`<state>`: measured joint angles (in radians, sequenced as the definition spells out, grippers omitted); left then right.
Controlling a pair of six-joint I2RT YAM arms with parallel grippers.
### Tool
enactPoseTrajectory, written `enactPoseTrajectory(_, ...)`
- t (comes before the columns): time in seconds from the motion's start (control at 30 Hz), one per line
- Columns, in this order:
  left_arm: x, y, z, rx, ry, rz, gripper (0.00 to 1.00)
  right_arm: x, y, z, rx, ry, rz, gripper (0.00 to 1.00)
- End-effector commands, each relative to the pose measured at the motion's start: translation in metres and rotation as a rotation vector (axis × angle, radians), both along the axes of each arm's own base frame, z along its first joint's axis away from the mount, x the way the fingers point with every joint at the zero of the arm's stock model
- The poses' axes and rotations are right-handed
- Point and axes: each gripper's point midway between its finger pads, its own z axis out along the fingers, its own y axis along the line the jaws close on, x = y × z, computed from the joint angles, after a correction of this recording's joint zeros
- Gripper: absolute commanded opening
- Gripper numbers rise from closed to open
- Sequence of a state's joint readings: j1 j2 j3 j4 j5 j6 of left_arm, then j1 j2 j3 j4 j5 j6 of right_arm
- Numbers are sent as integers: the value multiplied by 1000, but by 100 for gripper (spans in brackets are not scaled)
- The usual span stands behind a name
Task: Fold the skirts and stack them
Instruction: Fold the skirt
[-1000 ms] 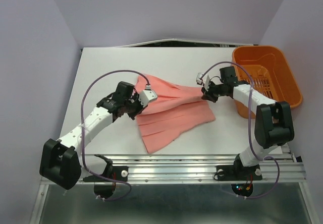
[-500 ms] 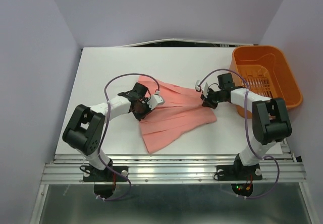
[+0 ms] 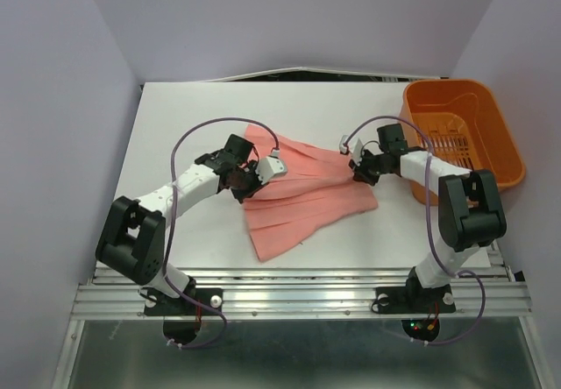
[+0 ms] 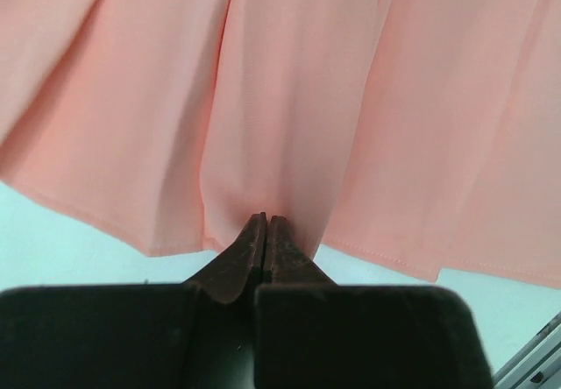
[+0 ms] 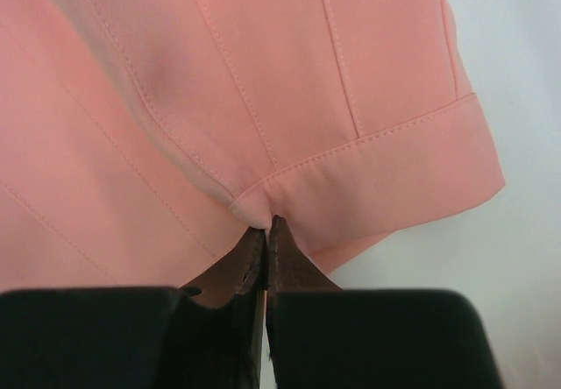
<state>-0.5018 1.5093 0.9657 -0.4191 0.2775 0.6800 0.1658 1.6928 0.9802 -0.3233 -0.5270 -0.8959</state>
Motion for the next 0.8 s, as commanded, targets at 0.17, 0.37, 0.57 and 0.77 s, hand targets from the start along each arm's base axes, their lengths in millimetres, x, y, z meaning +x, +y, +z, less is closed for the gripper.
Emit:
enactPoseTrajectory(0.17, 2, -1, 76, -67, -97, 1, 0, 63, 9, 105, 59, -230, -58, 1)
enactPoseTrajectory(0.37, -6, 2, 121, -113, -154, 22, 0, 51, 10, 148, 61, -305, -10, 1)
enactPoseTrajectory(0.57, -49, -5, 127, -140, -106, -61, 0, 6, 0, 147, -11, -346, 101, 1)
enactPoseTrajectory(0.77, -92, -8, 79, -87, 22, -151, 0, -45, -13, 77, -107, -289, 202, 1)
